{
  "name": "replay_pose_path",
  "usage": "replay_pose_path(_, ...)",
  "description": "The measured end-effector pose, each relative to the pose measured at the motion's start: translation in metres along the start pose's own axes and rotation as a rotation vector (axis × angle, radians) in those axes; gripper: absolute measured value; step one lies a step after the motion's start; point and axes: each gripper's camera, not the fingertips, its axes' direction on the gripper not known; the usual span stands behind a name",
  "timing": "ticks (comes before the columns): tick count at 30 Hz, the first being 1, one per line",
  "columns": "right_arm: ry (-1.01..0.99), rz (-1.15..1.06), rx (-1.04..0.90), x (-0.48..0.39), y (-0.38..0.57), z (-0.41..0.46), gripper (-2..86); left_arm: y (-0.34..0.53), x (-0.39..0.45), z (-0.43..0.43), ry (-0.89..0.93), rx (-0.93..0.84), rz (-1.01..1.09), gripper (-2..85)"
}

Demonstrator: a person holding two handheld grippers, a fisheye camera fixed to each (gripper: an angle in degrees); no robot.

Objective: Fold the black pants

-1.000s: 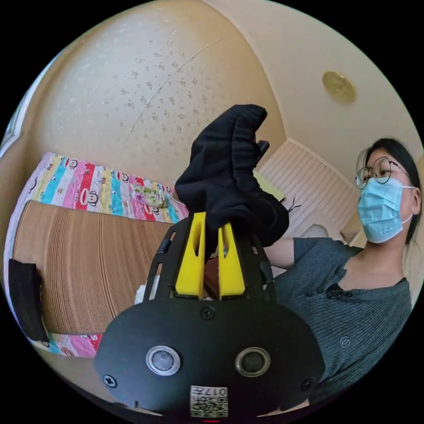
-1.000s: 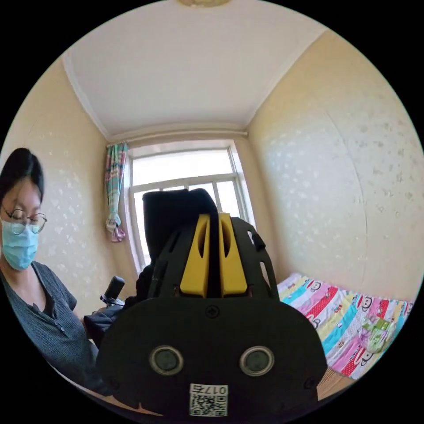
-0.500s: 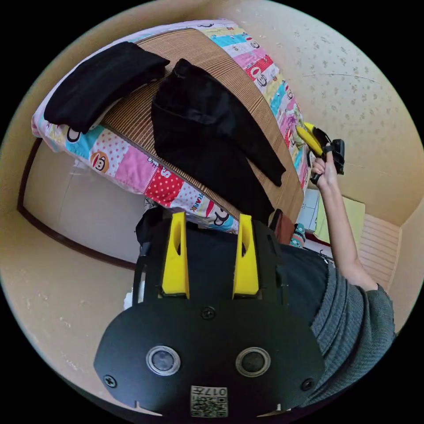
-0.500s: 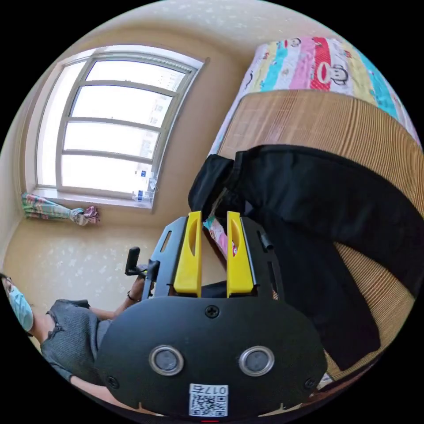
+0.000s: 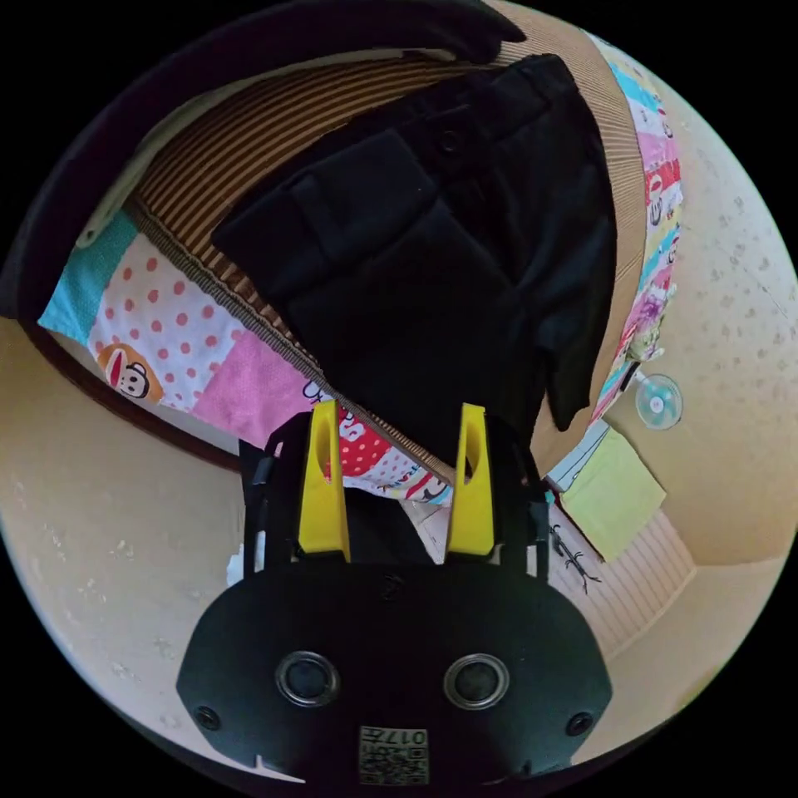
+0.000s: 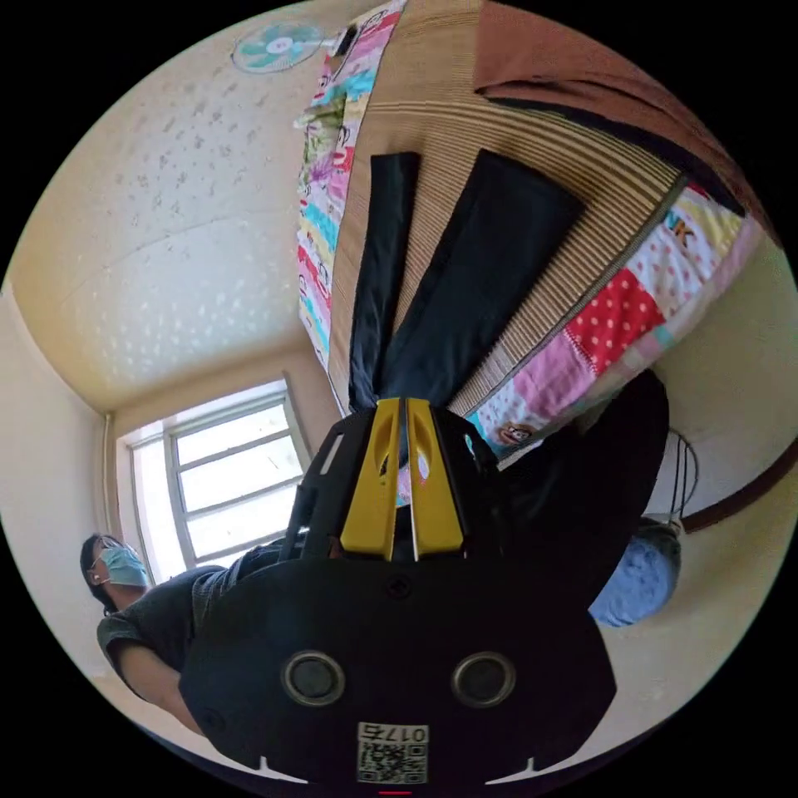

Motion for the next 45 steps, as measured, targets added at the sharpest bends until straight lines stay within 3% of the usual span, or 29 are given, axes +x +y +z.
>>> replay_pose_path(6, -0.36, 0.183, 0.431, 0.063, 0.084, -0.06, 0.6, -0.027, -0.015, -0.029, -0.133, -0.011, -0.123, 8.8)
replay_pose_path(12, -0.551, 0.38, 0.623, 0.091, 0.116, -0.089, 0.4, -0.013, -0.029, -0.08, -0.154, -0.073, 0.278, 0.8)
replay_pose_path(15, -0.524, 0.43, 0.563, 0.085, 0.102, -0.095, 0.4, 0.011, -0.083, -0.081, -0.374, -0.216, 0.151, -0.4)
replay_pose_path(17, -0.492, 0.445, 0.517, 0.08, 0.084, -0.1, 0.4, 0.031, -0.115, -0.087, -0.321, -0.205, 0.134, -0.4)
replay_pose_path(20, -0.455, 0.426, 0.434, 0.063, 0.045, -0.107, 0.4, 0.056, -0.162, -0.113, 0.066, -0.065, 0.064, 1.5)
replay_pose_path(22, -0.411, 0.385, 0.291, 0.044, 0.007, -0.104, 0.4, 0.066, -0.186, -0.135, 0.351, 0.126, 0.0, 5.9)
replay_pose_path(25, -0.374, 0.336, 0.135, 0.018, -0.033, -0.096, 0.4, 0.064, -0.195, -0.15, 0.552, 0.278, -0.062, 10.4)
replay_pose_path(28, -0.413, 0.29, 0.068, -0.003, -0.059, -0.092, 0.4, 0.053, -0.19, -0.158, 0.639, 0.351, -0.121, 15.7)
replay_pose_path(32, -0.445, 0.267, 0.014, -0.019, -0.074, -0.095, 0.4, 0.045, -0.17, -0.181, 0.482, 0.397, -0.133, 16.7)
replay_pose_path(36, -0.435, 0.294, -0.006, -0.019, -0.075, -0.113, 0.4, 0.051, -0.148, -0.193, 0.177, 0.38, -0.047, 9.3)
replay_pose_path(42, -0.436, 0.403, 0.097, -0.006, -0.061, -0.154, 0.5, 0.064, -0.157, -0.195, 0.253, 0.279, 0.059, 3.4)
replay_pose_path(45, -0.435, 0.469, 0.137, -0.009, -0.059, -0.171, 0.7, 0.087, -0.167, -0.202, 0.21, 0.218, 0.152, 1.7)
